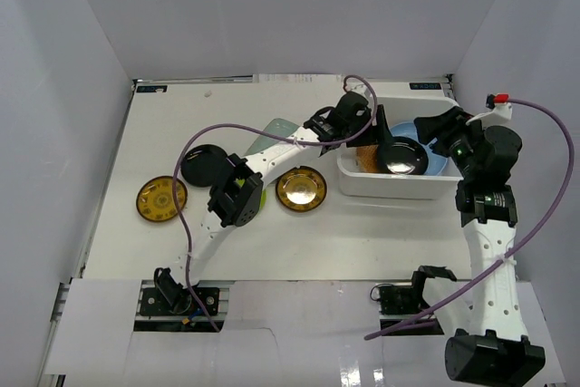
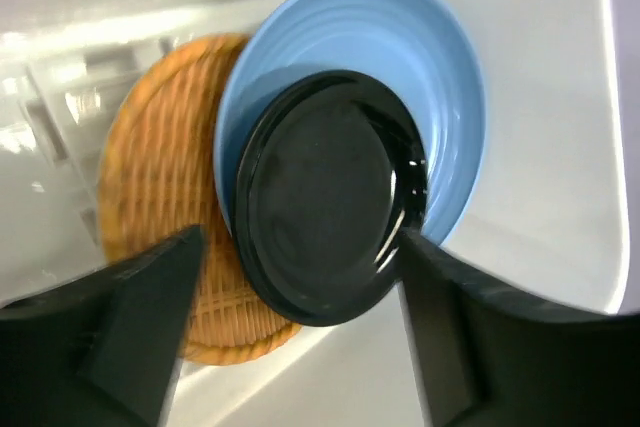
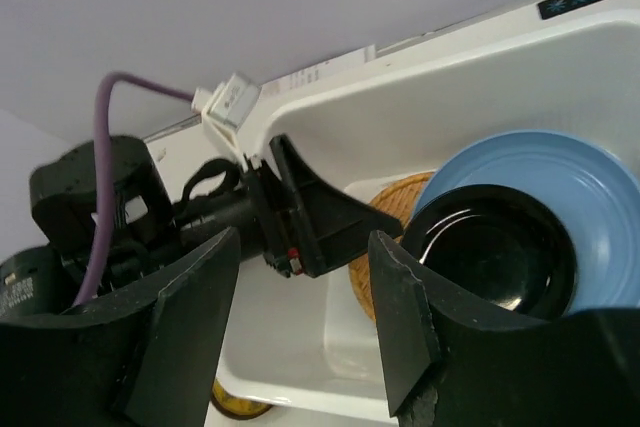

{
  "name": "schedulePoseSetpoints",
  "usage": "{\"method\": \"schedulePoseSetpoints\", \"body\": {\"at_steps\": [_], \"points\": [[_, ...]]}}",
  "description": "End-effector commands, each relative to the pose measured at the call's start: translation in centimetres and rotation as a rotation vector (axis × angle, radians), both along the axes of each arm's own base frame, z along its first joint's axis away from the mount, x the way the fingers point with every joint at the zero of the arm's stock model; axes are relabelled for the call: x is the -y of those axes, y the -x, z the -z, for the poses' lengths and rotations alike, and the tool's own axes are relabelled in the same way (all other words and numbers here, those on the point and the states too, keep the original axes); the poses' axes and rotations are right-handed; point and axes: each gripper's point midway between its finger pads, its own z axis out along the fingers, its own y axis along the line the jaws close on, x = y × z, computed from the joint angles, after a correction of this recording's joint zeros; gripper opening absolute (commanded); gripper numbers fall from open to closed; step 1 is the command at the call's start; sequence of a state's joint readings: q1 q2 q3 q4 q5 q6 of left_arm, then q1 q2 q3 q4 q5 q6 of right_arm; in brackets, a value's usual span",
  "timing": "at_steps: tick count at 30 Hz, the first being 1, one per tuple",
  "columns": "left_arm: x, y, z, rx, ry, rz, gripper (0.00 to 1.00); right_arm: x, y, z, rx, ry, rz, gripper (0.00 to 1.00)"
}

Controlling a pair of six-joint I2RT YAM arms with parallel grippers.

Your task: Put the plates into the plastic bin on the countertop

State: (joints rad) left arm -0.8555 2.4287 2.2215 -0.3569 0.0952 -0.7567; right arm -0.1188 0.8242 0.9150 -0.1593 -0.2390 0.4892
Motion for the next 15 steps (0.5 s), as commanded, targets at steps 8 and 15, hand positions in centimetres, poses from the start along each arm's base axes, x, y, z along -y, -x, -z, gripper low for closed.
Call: {"method": "schedulePoseSetpoints", "body": {"at_steps": [8,15], "points": [[-16.7,-2.4,-22.7,0.412,0.112,-0.283,0.98,-16.8,4.4,1.6,0.014,0.029,-0.492,0.60],[-39.4,1.6,-13.7,0.250,0.017,-0.723,0.91,-29.2,7.5,9.7,-0.126,0.072,-0.613,0.57]]}}
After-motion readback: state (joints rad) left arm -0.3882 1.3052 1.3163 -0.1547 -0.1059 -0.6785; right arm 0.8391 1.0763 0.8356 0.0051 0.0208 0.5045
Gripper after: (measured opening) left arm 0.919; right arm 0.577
